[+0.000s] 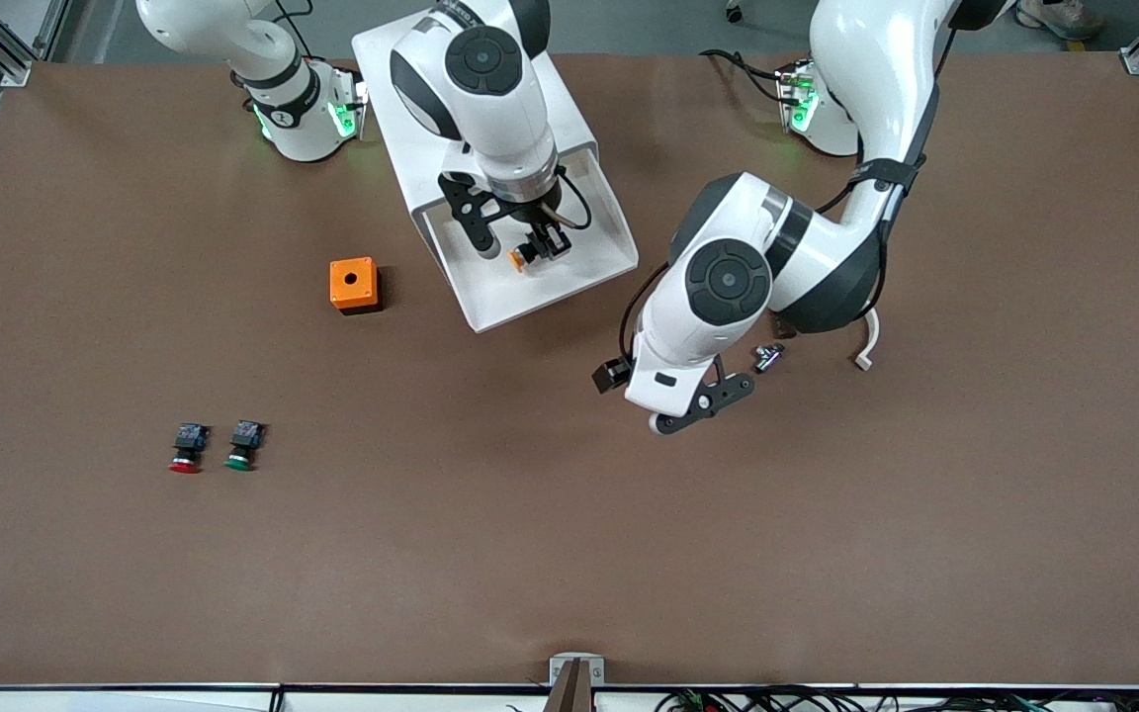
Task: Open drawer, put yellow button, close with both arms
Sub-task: 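Lower the yellow button into the drawer and open the right gripper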
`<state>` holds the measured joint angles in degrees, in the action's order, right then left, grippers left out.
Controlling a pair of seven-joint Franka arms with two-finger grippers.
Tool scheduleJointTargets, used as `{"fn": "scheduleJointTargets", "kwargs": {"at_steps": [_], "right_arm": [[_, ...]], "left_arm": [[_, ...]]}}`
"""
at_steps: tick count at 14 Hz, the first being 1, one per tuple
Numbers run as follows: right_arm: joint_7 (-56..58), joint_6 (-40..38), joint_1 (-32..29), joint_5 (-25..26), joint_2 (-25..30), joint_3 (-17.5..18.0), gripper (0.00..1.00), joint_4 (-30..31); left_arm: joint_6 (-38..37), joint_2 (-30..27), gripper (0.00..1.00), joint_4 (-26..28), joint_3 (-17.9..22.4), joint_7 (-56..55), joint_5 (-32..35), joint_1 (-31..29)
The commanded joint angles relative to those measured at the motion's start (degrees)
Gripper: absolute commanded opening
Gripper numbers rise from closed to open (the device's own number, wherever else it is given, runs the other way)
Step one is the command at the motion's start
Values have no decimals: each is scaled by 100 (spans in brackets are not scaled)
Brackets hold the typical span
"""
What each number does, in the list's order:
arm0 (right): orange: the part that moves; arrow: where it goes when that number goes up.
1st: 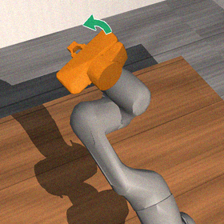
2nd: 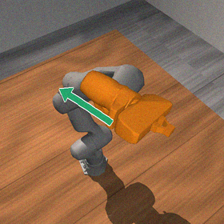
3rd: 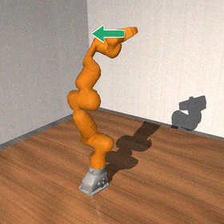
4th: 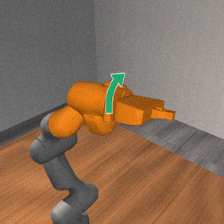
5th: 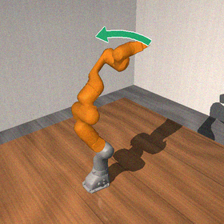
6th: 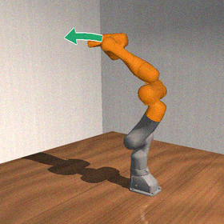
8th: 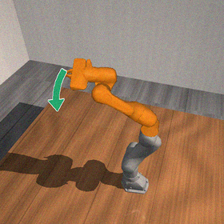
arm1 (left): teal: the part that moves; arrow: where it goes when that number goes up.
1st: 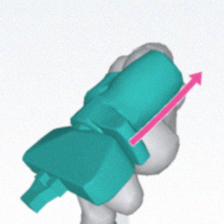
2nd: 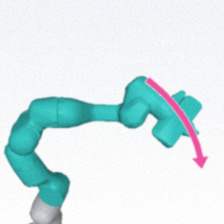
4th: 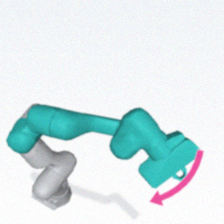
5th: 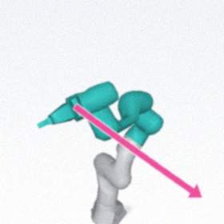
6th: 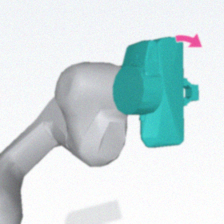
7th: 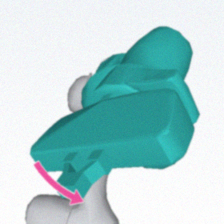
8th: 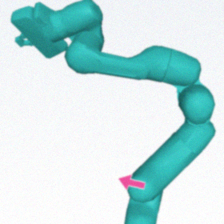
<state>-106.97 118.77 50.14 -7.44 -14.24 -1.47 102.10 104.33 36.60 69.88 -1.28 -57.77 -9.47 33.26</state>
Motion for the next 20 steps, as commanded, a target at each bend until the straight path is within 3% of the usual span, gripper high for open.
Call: {"fn": "scheduleJointTargets", "kwargs": {"at_steps": [1,9,10,11,16,20], "right_arm": [[-376,-73,118,120,-113,-82,0,-155],[-474,-99,162,111,-184,-73,0,-164],[-474,-117,145,102,-184,-73,57,-190],[-483,-117,145,102,-193,-82,100,-190],[-160,-423,57,111,-184,-99,100,-541],[1909,-1406,-109,129,-175,-117,100,-1112]], "left_arm": [[-45,-13,100,8,-12,-42,-19,110],[-36,14,100,34,-13,-33,-72,189],[-36,22,100,43,-13,-50,-81,242],[-36,66,100,43,-13,-51,-133,251],[-27,110,100,52,-4,-33,-380,392],[-18,146,100,52,-4,-33,-380,409]]}}
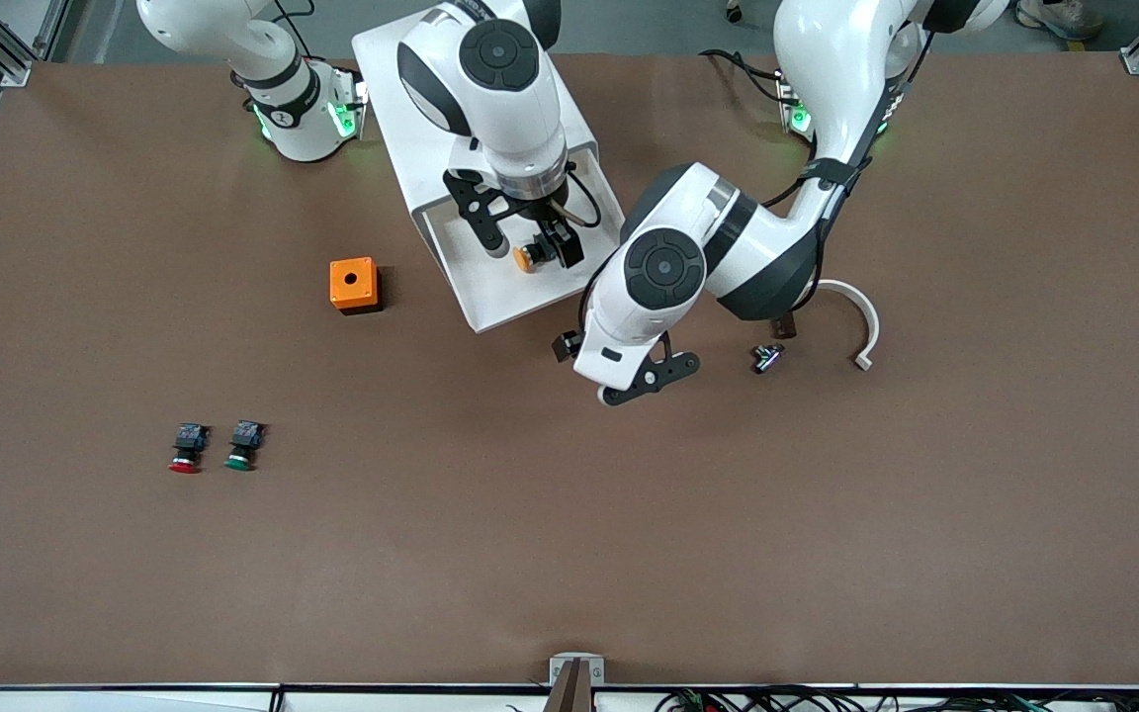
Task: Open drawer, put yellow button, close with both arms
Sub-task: 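Lower the yellow button into the drawer and open the right gripper, then withdraw the right gripper from the drawer toward its rest pose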
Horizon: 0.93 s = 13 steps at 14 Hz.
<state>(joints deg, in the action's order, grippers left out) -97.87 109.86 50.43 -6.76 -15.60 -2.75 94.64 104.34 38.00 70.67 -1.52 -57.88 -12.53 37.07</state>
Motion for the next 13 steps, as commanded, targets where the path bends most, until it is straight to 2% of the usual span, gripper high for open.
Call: {"fn": "scheduleJointTargets", "kwargs": {"at_steps": [1,8,13], "right_arm": [[1642,-849,-226,78,-30,3,100,-507],[4334,-2424,-1473,69,49,3,100,-1386],[6548,-2838,-2817,139,136,-6,100,-1502]], "left_arm": [[-18,14,100,-27,20,-30,-74,28],[-27,32,100,-27,20,-22,-74,54],[-27,41,100,-27,20,-13,-74,204]]}}
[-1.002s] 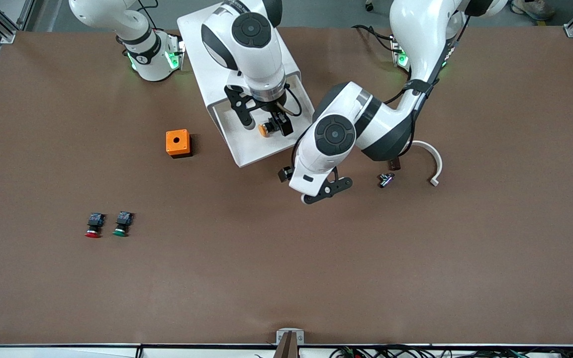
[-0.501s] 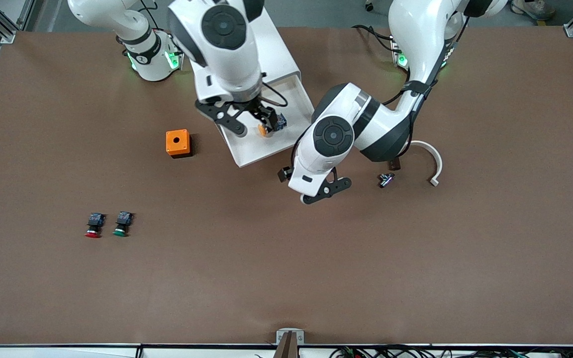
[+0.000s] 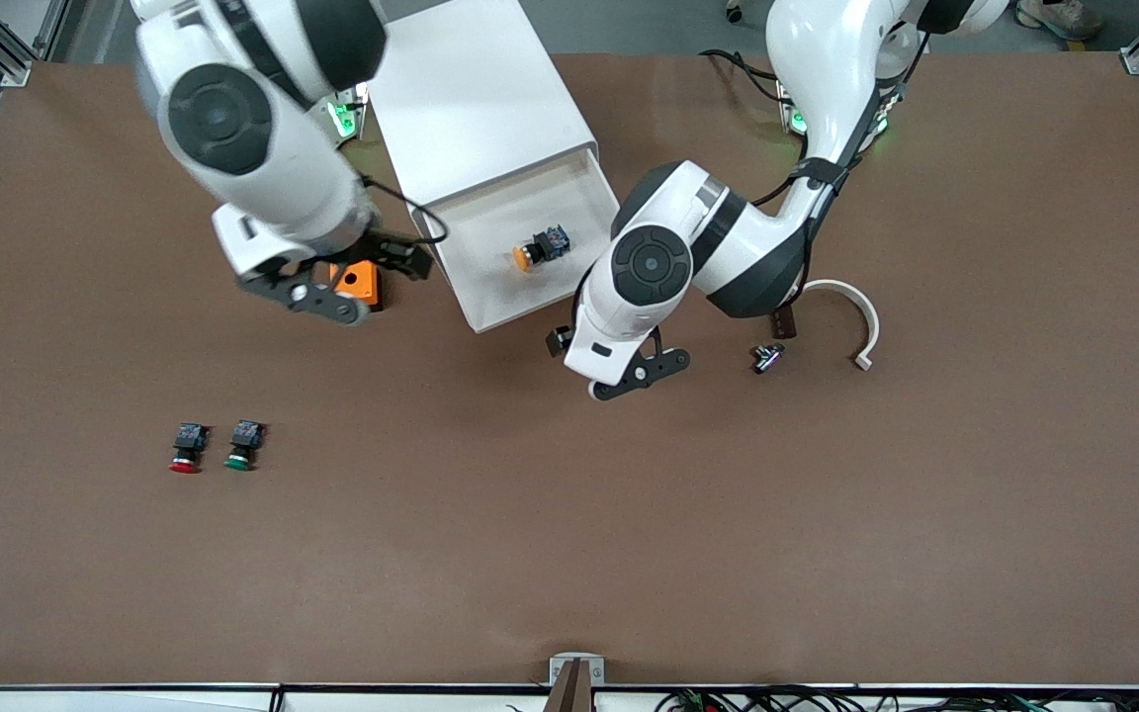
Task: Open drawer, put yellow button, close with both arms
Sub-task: 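Withdraw the right gripper from the drawer toward its rest pose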
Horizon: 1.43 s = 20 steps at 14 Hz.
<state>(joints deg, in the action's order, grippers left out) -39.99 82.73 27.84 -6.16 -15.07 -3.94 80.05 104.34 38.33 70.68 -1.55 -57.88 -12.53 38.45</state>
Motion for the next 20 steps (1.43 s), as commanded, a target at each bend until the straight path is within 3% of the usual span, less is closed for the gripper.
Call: {"fn": "scheduleJointTargets", "kwargs": {"at_steps": [1,11,15,18,20], "right_arm": [[1182,-134,-838,88,92,112,100,-42],[4824,-196,-3309,730,57,121,100,-50],[4851,-213,-3592,966,74,121,100,-77],[5027,-205,-3592,1117,74,130,100,-77],[5027,-213,-3592,1082,74,130,100,-103]], "left_arm": [[-27,8,100,-28,24,-22,-74,101],[-27,70,100,-28,15,-13,-118,409],[-27,70,100,-28,6,-22,-179,619],[-27,52,100,-28,23,-31,-1003,655],[-27,61,100,-28,32,-31,-1146,699]]}}
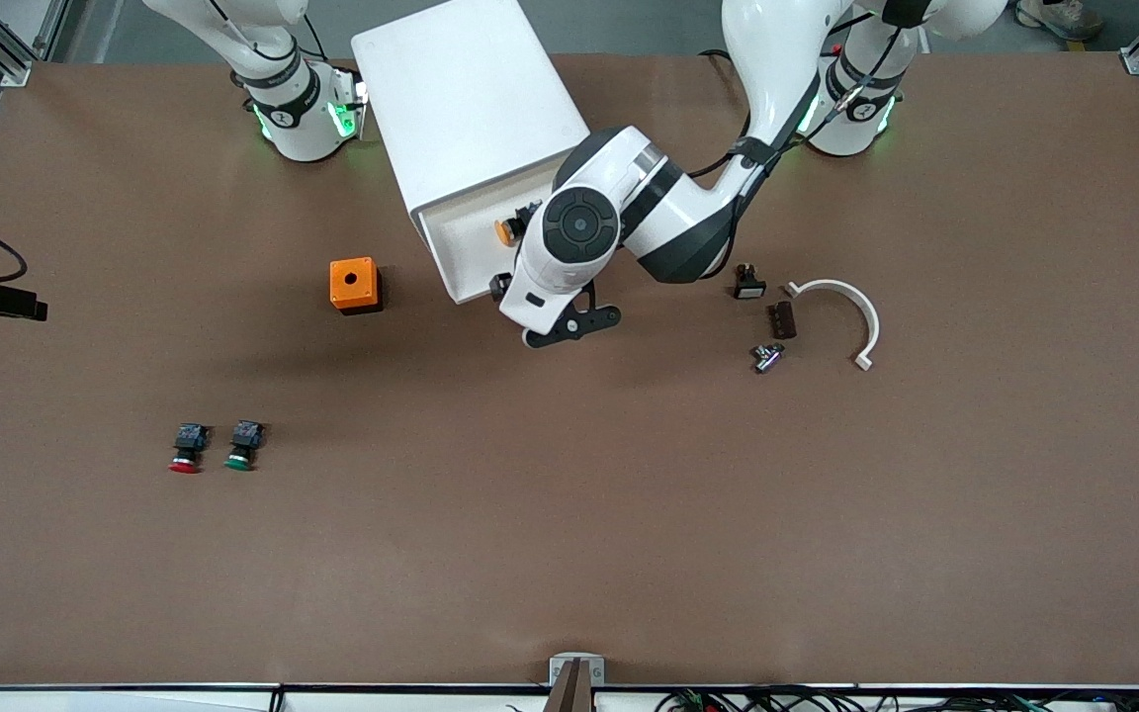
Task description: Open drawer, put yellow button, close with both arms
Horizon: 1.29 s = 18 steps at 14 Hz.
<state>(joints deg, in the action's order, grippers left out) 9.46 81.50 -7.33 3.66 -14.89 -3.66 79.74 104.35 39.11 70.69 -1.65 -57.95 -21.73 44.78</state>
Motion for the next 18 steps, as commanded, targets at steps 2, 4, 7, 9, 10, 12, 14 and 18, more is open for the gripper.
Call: {"fn": "scheduleJointTargets", "kwargs": {"at_steps": [2,4,7,9,10,12,14,18], "right_arm": [[108,-90,-171,30,56,93,100,-99],[108,-81,-216,21,65,111,100,-99],[117,-99,-224,30,152,128,100,-90],[117,-152,-216,21,135,119,100,-82],[117,-152,-207,30,144,119,100,-90],[135,-160,-233,30,144,120,100,-82],[135,-160,-242,30,153,111,100,-82],[135,-160,-286,30,153,84,100,-82]], "left_arm": [[-29,-18,100,-29,42,-23,-226,101],[-20,0,100,-21,34,-23,-226,163],[-20,17,100,6,34,-23,-235,294],[-20,17,100,6,25,-23,-235,321],[-20,17,100,6,25,-23,-235,356],[-20,17,100,6,25,-23,-244,444],[-20,17,100,6,25,-23,-253,470],[-20,35,100,6,25,-23,-253,611]]}}
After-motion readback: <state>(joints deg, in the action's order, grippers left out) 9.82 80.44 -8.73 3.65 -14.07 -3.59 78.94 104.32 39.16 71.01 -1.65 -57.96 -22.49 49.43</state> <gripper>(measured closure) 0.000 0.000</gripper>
